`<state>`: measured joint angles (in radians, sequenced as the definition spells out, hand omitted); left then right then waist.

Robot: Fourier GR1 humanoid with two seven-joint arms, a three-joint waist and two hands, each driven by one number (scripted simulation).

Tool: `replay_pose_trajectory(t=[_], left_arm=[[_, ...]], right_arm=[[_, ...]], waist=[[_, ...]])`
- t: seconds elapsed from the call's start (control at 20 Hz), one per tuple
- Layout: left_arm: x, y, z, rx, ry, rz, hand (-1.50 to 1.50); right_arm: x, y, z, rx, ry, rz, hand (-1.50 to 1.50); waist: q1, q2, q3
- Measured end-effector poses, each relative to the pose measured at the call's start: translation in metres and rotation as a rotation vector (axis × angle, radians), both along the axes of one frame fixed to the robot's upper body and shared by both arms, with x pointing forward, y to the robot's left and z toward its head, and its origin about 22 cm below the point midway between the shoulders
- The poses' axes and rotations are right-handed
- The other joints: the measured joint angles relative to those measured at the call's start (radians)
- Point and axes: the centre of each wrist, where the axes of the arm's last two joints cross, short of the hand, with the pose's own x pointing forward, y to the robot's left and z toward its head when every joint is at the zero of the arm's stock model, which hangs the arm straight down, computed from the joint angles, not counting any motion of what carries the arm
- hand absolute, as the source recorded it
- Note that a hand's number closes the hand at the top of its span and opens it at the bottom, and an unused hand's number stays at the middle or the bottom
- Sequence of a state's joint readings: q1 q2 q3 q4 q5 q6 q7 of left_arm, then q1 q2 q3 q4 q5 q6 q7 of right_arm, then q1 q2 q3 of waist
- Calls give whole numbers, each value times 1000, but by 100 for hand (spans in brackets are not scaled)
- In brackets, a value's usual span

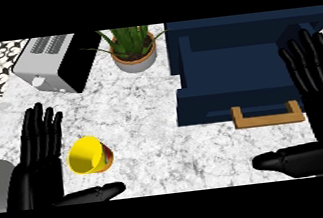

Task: Pick up the cup, place it into the drawer and close the drawer

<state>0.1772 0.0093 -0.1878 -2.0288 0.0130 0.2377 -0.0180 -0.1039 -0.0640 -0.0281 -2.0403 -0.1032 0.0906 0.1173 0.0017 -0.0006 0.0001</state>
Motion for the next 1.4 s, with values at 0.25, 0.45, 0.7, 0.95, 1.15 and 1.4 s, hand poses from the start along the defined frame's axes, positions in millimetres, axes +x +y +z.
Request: replay_pose_trajectory(t=[0.25,0.45,0.7,0.95,1.15,1.4], left_arm=[[-4,15,-24,0,47,36,-150],[-4,24,-43,1,72,71,-150],[-6,37,-67,10,104,92,-150],[-6,42,-99,15,129,92,-150],[-10,47,-117,6,146,98,-150],[-9,55,-137,8,153,98,-150]], right_arm=[[-1,0,1,5,-3,0,-150],[1,-6,2,5,-1,3,-150],[-3,-2,4,-3,6,7,-150],[-3,-3,12,0,6,11,-150],[-7,-2,11,1,6,14,-150],[-8,-1,8,0,8,15,-150]], waist=[[1,0,0],[0,0,0],[0,0,0],[-1,0,0],[-1,0,0],[-1,0,0]])
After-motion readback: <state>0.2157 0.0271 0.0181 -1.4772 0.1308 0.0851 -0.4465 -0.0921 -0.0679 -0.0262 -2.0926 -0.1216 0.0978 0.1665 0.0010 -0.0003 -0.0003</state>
